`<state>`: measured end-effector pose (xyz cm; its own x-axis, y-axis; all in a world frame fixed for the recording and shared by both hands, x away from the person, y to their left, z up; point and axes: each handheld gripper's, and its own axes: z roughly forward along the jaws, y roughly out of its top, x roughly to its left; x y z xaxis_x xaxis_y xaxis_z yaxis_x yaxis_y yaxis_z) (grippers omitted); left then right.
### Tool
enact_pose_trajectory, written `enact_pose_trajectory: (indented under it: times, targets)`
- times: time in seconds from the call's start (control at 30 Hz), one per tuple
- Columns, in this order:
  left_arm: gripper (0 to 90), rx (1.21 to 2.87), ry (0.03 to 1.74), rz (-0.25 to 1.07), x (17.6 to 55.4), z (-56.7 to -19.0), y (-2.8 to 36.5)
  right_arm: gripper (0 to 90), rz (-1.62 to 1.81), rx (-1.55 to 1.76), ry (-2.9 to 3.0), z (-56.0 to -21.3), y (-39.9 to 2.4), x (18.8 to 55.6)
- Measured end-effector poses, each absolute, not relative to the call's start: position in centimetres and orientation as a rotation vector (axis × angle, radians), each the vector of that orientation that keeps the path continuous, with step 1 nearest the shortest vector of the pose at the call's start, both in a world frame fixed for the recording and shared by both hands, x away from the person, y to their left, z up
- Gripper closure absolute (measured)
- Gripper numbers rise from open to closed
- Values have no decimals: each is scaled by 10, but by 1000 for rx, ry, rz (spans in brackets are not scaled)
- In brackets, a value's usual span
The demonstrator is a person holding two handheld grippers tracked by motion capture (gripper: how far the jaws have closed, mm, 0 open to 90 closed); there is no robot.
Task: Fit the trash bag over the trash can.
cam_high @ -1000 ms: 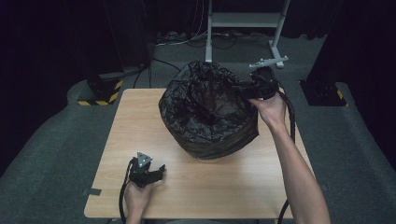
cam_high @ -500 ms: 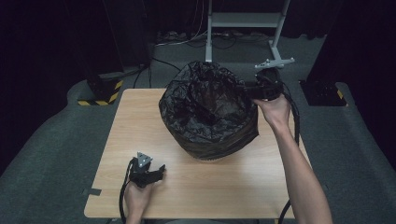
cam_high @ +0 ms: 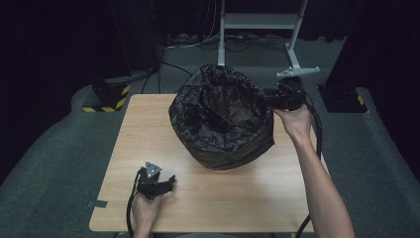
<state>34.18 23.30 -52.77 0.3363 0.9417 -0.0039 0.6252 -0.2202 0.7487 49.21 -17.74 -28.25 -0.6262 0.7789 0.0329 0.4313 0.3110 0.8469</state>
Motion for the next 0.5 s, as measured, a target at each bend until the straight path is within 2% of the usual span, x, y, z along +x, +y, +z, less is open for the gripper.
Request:
enact_pose_trajectory:
  times: [0.5]
  targets:
    - [267, 1941, 1372, 612, 342, -528, 233, 561, 1260, 1084, 2178, -286, -186, 486]
